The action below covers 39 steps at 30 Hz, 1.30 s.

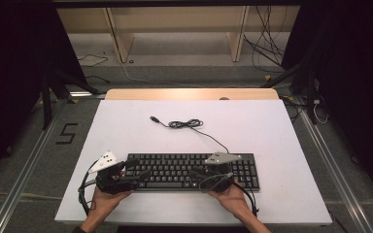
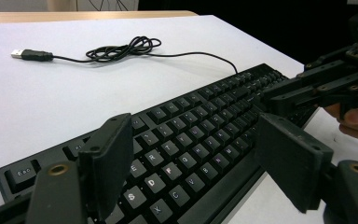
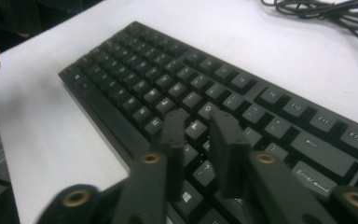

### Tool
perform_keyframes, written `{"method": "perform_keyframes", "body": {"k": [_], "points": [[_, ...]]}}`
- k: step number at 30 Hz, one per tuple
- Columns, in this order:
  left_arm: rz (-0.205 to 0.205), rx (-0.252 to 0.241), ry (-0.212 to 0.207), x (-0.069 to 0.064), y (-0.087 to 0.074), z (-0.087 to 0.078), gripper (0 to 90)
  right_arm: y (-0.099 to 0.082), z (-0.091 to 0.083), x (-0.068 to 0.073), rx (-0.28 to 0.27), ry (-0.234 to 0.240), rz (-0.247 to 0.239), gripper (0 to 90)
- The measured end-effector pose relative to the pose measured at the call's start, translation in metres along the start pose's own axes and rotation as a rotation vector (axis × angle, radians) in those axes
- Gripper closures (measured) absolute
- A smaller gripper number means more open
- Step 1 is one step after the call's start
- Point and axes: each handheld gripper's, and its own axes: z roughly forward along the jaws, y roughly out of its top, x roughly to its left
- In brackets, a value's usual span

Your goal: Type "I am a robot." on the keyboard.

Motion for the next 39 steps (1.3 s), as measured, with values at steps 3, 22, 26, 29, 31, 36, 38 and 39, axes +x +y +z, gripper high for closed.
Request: {"method": "perform_keyframes", "body": {"k": [3, 22, 26, 29, 31, 36, 38, 39], "points": [[-0.001, 0.0, 0.001, 0.0, 0.0, 0.0, 27.5, 0.0, 0.005, 0.001, 0.022, 0.002, -0.004, 85.0], [0.003, 0.0, 0.001, 0.0, 0.0, 0.0, 27.5, -0.001, 0.026, 0.005, 0.093, 0.004, -0.032, 90.0], [0.004, 0.0, 0.001, 0.0, 0.0, 0.0, 27.4, -0.002, 0.028, 0.006, 0.102, 0.0, -0.037, 90.0], [0.005, -0.001, 0.002, 0.0, 0.0, 0.0, 27.4, -0.002, 0.03, 0.005, 0.11, -0.003, -0.039, 90.0], [0.004, -0.001, 0.001, 0.0, 0.0, 0.0, 27.4, -0.002, 0.031, 0.006, 0.11, -0.005, -0.04, 90.0], [0.006, 0.001, 0.002, 0.0, 0.0, 0.0, 27.4, -0.005, 0.033, 0.008, 0.111, -0.029, -0.055, 90.0], [0.005, 0.001, 0.003, 0.0, 0.0, 0.0, 27.4, -0.005, 0.033, 0.008, 0.112, -0.034, -0.058, 90.0], [0.005, 0.0, 0.004, 0.0, 0.0, -0.001, 27.4, -0.005, 0.033, 0.008, 0.114, -0.033, -0.054, 90.0]]}}
